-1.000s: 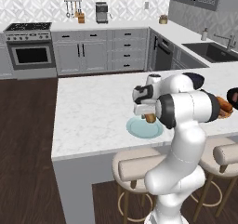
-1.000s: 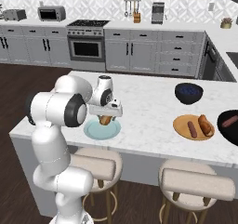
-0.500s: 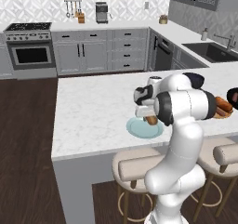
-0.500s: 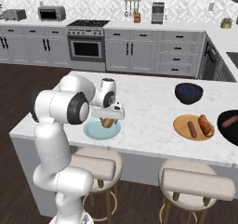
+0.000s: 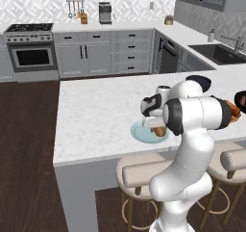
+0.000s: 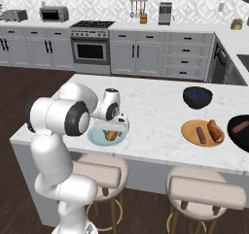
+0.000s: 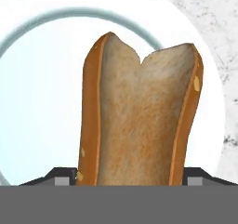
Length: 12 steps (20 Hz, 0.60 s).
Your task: Place one bun and one sausage from the bowl on each plate.
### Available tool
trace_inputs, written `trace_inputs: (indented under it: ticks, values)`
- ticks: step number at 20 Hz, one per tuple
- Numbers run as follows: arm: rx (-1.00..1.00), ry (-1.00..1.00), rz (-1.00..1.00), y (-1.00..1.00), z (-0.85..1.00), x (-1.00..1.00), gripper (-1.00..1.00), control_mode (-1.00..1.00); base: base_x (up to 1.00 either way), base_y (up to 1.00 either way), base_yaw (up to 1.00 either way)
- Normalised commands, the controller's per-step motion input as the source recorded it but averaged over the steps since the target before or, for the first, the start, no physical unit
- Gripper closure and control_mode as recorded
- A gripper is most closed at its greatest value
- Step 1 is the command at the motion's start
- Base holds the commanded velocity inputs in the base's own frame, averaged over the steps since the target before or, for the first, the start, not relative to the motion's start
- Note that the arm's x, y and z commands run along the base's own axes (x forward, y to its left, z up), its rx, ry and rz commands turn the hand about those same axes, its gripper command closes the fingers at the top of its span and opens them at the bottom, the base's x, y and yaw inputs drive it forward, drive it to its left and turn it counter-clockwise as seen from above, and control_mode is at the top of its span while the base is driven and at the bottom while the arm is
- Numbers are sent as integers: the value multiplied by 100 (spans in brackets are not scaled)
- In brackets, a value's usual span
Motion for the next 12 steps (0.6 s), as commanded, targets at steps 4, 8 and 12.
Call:
trace_inputs:
  ticks: [4,8,12]
  values:
    - [0,0,0,0,-19,3,100,-100,0,0,0]
    - [0,0,0,0,-9,33,-100,-100,0,0,0]
    - [0,0,0,0,-1,40,-100,-100,0,0,0]
